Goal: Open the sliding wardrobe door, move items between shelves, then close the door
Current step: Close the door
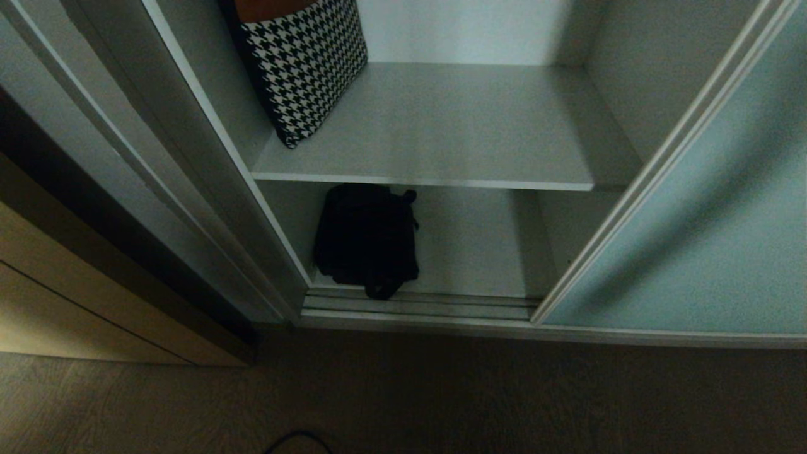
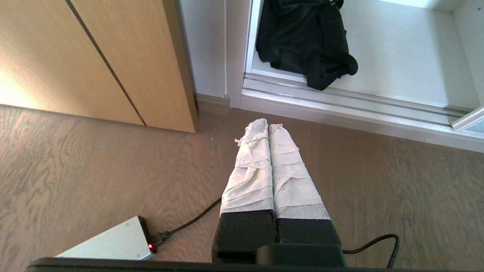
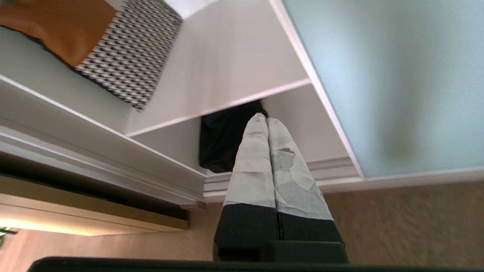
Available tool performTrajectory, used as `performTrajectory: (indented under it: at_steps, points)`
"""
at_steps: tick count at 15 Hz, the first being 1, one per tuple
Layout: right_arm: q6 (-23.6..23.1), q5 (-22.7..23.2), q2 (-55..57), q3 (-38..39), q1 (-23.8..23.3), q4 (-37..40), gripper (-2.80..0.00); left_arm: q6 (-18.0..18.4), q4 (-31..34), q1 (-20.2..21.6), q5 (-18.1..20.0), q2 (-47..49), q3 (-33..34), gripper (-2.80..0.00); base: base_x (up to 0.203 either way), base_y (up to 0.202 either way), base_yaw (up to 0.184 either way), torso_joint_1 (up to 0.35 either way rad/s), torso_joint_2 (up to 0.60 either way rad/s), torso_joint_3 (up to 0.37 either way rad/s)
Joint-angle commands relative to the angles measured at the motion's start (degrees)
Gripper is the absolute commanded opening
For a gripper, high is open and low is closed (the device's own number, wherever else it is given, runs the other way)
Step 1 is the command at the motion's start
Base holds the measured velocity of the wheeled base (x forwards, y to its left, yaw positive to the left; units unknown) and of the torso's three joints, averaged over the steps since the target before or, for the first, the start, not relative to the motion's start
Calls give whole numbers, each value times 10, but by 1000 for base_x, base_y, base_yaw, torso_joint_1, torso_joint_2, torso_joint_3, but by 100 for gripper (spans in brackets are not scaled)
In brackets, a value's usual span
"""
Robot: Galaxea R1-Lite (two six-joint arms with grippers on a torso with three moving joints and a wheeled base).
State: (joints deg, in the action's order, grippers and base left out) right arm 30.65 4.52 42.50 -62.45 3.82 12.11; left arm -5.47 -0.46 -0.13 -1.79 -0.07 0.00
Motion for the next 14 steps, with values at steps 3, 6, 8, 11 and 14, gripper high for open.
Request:
performTrajectory:
  at_steps: [3,6,8,11,14]
  points:
    - [2,125,17,-3,-113,7,-280,-1,-1,0,-1,1,1,-280,0,0,0,0,0,0]
    - [6,220,67,0,-136,-2,-280,-1,0,0,-1,1,1,-280,0,0,0,0,0,0]
    - [10,252,100,2,-135,-33,-280,-1,0,0,-1,1,1,-280,0,0,0,0,0,0]
    - [30,261,155,1,-139,-80,-280,-1,0,0,-1,1,1,-280,0,0,0,0,0,0]
    - [34,264,191,2,-141,-106,-280,-1,-1,0,-1,1,1,-280,0,0,0,0,0,0]
